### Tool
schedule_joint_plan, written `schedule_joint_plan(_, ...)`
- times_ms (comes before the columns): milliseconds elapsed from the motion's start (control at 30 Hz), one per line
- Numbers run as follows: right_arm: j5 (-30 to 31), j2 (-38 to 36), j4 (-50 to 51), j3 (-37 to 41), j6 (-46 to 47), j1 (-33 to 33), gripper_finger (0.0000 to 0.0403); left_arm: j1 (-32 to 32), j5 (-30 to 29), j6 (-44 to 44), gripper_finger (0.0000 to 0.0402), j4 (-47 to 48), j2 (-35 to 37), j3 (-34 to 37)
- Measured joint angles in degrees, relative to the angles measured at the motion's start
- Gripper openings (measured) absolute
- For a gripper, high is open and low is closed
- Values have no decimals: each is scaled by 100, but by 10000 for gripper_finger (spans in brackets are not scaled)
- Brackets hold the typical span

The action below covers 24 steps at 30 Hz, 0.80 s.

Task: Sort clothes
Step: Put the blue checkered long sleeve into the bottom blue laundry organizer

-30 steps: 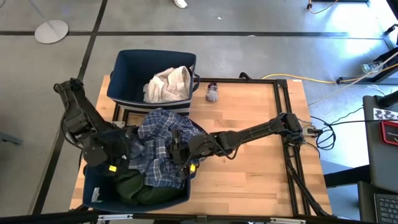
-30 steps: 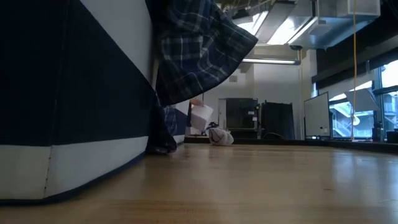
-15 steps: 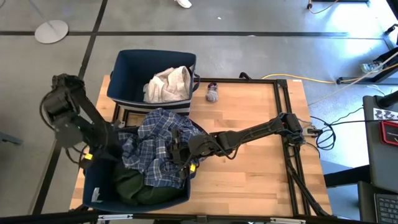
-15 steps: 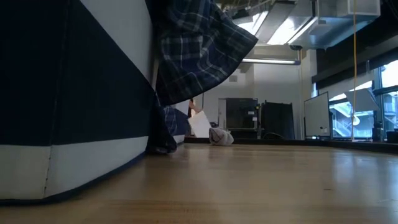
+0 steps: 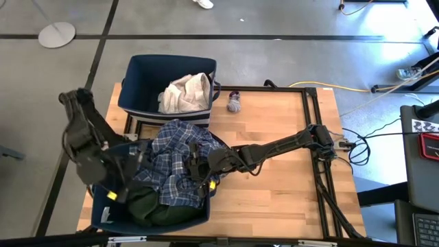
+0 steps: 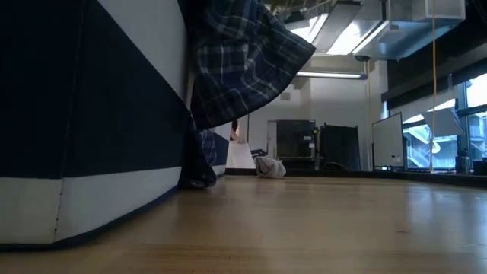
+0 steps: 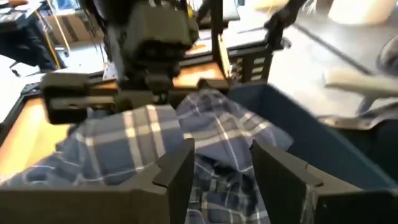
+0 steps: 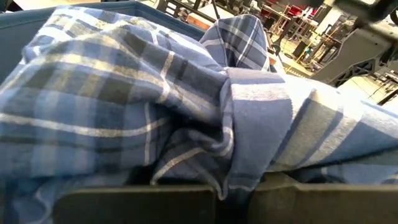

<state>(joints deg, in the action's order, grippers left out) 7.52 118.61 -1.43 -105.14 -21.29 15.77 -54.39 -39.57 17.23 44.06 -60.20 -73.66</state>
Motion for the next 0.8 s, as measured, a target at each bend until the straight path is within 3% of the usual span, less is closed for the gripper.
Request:
schedule_joint_plan(200,-1,0,0,0,-1,0,10,135,-1,110,153,-48,-519,236)
schedule_joint_plan(400,-1,0,-4,0,-1,-2,10,166,3,-328,153,-598,-998,238)
schedule_joint_plan(533,-1,0,-2,2,-1,0,10,162,289,-468,153,-822,-1051,238)
schedule_joint_plan(800,-2,0,0,2,-1,-1,10,453,278,-585,151,-782,-1049,238)
